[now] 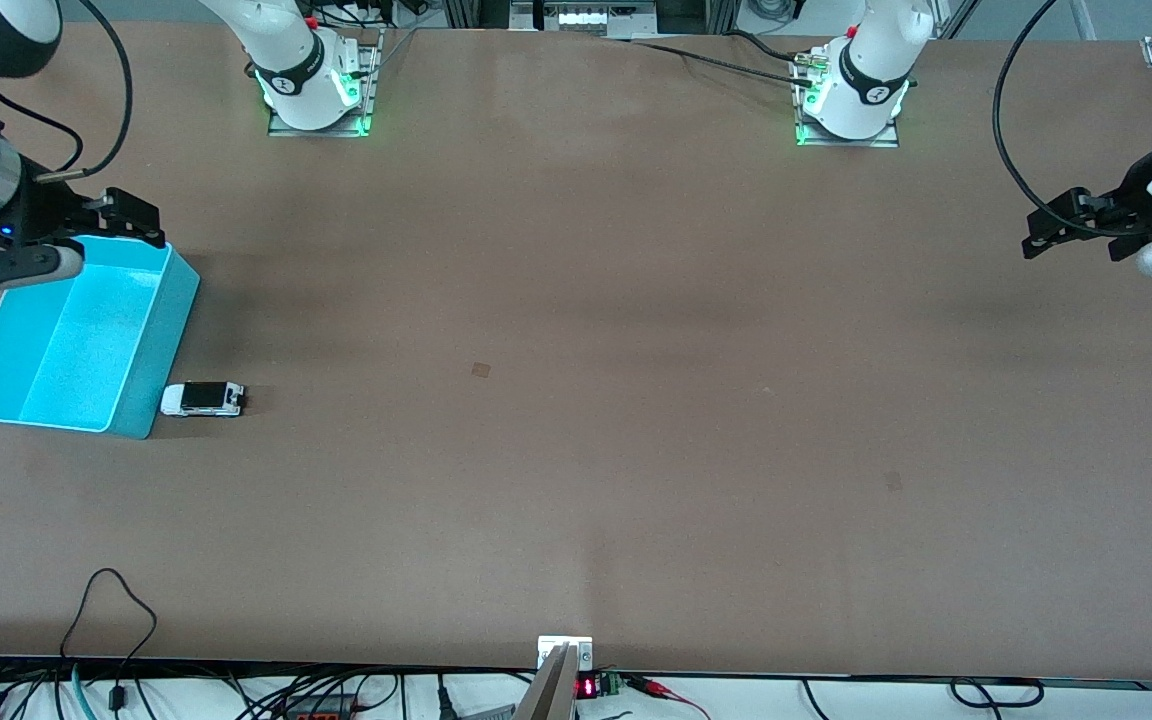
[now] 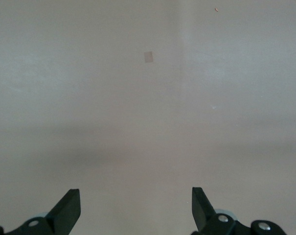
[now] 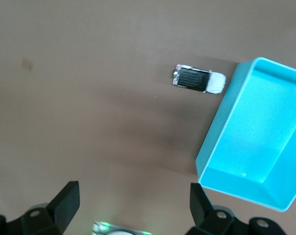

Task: Wind and store white jeep toy
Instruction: 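Reach the right gripper to the jeep and grasp it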

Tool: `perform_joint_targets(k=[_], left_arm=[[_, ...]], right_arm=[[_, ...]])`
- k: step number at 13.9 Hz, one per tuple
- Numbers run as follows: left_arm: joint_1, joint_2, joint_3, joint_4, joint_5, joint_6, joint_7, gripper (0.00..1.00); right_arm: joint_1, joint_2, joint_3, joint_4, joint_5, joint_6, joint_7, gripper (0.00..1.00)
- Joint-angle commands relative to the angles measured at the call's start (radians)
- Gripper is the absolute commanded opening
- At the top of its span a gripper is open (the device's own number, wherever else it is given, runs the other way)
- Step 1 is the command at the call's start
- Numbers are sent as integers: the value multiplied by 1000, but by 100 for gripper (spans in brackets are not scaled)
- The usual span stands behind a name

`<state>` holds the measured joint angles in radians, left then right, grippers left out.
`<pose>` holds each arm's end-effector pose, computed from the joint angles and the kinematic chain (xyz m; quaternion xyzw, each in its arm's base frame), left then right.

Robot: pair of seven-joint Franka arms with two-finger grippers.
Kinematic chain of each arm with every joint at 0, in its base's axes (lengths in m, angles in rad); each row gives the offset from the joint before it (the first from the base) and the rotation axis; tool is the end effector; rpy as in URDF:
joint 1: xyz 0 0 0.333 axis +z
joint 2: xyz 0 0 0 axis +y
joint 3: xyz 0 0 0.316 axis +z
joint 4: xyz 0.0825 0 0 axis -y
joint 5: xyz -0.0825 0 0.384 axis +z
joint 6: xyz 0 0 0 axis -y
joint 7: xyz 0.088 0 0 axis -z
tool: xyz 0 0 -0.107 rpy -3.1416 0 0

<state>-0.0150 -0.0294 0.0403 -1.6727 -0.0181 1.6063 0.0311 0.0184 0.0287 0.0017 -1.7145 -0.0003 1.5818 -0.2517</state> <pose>0.5460 0.0122 0.5956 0.9998 -0.0024 -0.0182 0.0102 0.5535 0.0111 0.5422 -0.9876 -0.1351 0.0801 0.0092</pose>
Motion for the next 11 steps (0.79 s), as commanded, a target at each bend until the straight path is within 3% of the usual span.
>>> perform_joint_targets(k=[1,5,11], left_arm=[[-8,-21,-2,-16,20,-3,0,100],[-6,-26,-46,-18,50,-2,0,100],[-6,-26,-51,-4,64,-38,-2,100]], right_arm=[[-3,34,1,-7,-35,-2,-217,100],[-23,126,0,-72,-38,199,-706,100],[-103,339,0,-91,-24,450,-1148,100]])
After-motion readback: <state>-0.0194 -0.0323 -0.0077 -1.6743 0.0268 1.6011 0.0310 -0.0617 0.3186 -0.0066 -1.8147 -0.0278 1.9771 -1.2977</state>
